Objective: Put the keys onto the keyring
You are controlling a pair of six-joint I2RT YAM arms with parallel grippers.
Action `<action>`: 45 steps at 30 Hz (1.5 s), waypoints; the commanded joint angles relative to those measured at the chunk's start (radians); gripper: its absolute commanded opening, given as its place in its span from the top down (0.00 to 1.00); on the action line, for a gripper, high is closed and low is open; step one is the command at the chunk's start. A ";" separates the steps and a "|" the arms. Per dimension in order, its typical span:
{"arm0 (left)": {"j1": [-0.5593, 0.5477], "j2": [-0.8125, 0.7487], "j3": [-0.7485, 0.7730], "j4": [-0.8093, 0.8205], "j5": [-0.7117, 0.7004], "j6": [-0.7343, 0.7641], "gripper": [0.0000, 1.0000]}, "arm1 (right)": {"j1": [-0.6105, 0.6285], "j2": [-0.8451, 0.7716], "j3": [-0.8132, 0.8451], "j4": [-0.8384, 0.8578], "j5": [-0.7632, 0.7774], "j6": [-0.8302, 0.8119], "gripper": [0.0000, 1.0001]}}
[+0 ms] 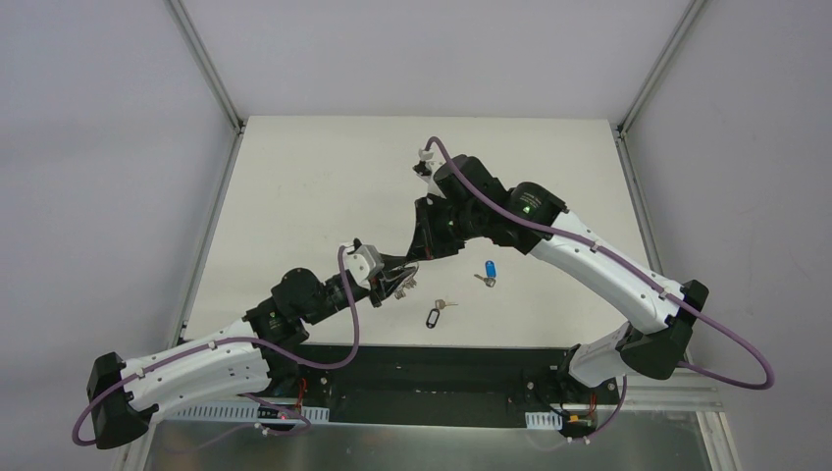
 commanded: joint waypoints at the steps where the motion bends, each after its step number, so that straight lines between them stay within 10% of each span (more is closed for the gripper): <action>1: -0.008 -0.011 0.001 0.056 0.014 0.001 0.76 | 0.006 -0.022 0.038 0.029 -0.020 0.013 1.00; 22: -0.008 -0.016 0.005 0.073 0.022 -0.012 0.76 | 0.011 -0.019 0.036 0.031 -0.024 0.014 1.00; 25: -0.007 -0.013 0.007 0.074 0.013 -0.014 0.99 | 0.012 -0.018 0.035 0.031 -0.025 0.013 1.00; 41: -0.007 -0.049 0.005 0.104 -0.055 -0.091 1.00 | 0.016 -0.063 -0.049 0.047 -0.030 -0.015 1.00; 45: -0.006 -0.044 0.006 0.094 -0.065 -0.090 1.00 | 0.016 -0.092 -0.069 0.076 -0.021 -0.018 0.80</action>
